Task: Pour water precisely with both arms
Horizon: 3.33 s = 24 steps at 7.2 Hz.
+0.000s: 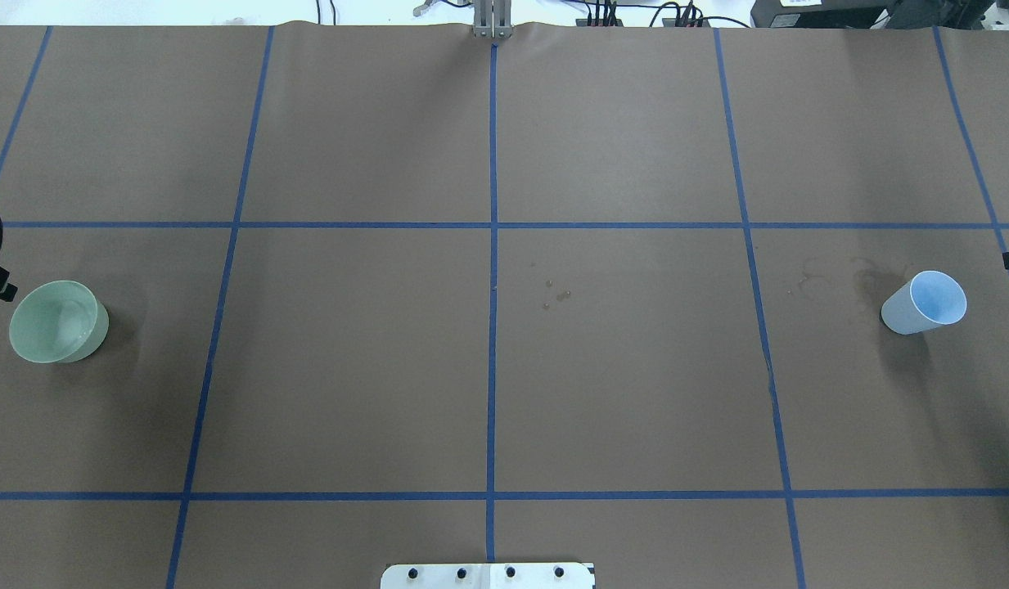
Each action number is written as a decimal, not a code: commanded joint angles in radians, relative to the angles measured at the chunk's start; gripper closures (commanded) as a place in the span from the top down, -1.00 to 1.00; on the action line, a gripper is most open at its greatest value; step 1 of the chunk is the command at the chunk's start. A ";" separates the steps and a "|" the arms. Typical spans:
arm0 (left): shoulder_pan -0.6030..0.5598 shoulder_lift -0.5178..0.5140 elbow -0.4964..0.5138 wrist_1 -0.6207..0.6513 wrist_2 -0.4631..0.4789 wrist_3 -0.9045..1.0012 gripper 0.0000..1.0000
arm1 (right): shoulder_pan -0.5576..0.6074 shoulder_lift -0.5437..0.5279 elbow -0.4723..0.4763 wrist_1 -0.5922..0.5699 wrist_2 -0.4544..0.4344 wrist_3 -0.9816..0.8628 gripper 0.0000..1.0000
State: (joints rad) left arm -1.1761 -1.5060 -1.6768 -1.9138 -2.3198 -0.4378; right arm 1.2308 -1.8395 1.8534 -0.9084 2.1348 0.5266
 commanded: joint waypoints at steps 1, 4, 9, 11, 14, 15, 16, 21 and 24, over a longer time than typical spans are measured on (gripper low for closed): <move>-0.139 0.003 0.009 0.010 -0.068 0.167 1.00 | 0.044 0.005 -0.002 -0.062 0.063 -0.029 0.98; -0.246 0.017 0.012 0.085 -0.123 0.174 1.00 | 0.148 0.105 -0.003 -0.371 0.167 -0.203 0.98; -0.315 0.015 0.037 0.128 -0.078 0.302 1.00 | 0.210 0.215 -0.014 -0.681 0.169 -0.419 0.98; -0.330 0.015 0.025 0.162 0.007 0.352 1.00 | 0.211 0.207 -0.013 -0.693 0.159 -0.419 0.99; -0.347 0.075 -0.061 0.205 -0.038 0.352 1.00 | 0.225 0.149 -0.011 -0.688 0.169 -0.418 0.99; -0.343 0.081 -0.041 0.210 -0.041 0.352 1.00 | 0.225 0.125 -0.014 -0.687 0.168 -0.418 0.99; -0.341 0.075 -0.020 0.210 -0.041 0.349 1.00 | 0.225 0.108 -0.017 -0.688 0.171 -0.416 0.99; -0.341 0.063 0.006 0.206 -0.047 0.335 1.00 | 0.223 0.101 -0.017 -0.681 0.131 -0.408 0.99; -0.341 0.030 -0.009 0.311 -0.042 0.306 1.00 | 0.223 0.108 -0.026 -0.679 0.126 -0.407 0.99</move>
State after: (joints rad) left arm -1.5171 -1.4630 -1.6829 -1.6335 -2.3635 -0.1267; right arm 1.4543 -1.7330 1.8296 -1.5880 2.2613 0.1192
